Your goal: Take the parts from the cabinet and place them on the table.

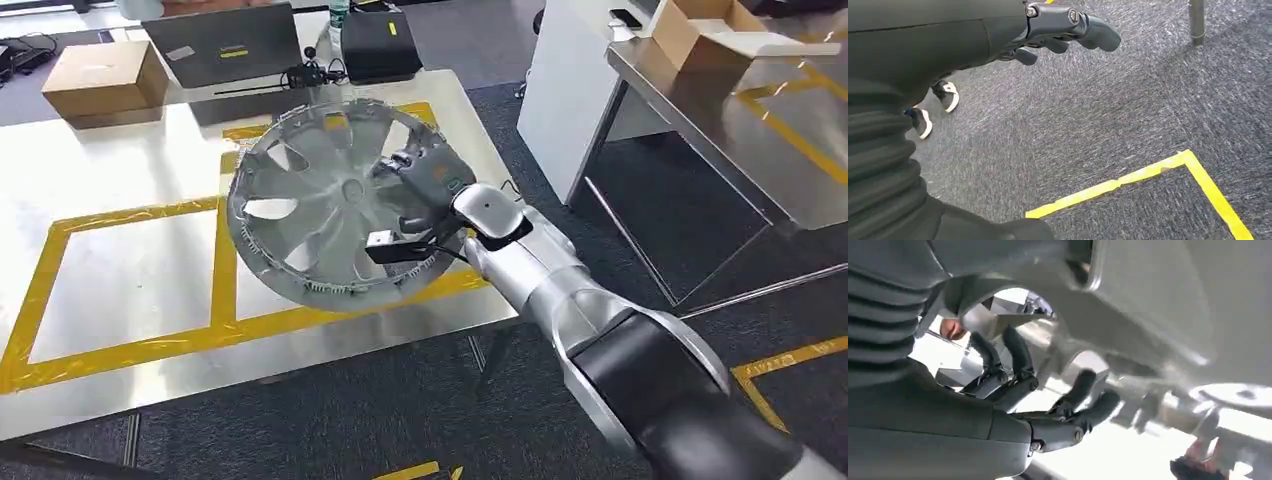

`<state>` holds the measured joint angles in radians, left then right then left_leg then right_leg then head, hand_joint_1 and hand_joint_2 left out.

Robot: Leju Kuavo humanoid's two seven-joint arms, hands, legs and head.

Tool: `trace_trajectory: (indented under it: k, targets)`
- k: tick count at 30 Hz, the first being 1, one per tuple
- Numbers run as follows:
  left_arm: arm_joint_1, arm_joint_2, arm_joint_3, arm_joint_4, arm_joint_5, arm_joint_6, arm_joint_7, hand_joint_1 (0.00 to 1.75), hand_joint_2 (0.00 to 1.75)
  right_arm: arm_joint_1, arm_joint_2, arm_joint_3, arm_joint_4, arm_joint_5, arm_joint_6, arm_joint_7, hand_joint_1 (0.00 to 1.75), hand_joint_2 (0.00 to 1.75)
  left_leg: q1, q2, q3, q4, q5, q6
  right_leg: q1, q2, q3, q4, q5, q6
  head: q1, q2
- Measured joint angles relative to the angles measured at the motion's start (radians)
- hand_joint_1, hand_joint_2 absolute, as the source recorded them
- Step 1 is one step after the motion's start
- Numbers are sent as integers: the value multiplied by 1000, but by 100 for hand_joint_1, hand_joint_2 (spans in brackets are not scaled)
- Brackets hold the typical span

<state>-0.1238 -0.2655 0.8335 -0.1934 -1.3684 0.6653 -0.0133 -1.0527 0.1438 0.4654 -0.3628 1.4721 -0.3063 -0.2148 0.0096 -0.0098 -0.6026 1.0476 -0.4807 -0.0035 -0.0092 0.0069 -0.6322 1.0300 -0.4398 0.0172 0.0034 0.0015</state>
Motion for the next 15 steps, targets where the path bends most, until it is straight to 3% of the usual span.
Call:
trace_trajectory:
  k: [1,2,15]
  targets:
    - [0,-1,0,0,0,4,-2,0,175,-1,0,0,3,3,-4,2,0,0,0,0,0,0,0,0,0,0,0,0,0,0,0,0]
    - [1,-2,-1,0,1,8,-2,0,0,-1,0,0,6,5,-8,4,0,0,0,0,0,0,0,0,0,0,0,0,0,0,0,0]
    - [8,-6,-5,4,9,2,4,0,0,-31,7,0,25,18,-7,14,0,0,0,0,0,0,0,0,0,0,0,0,0,0,0,0]
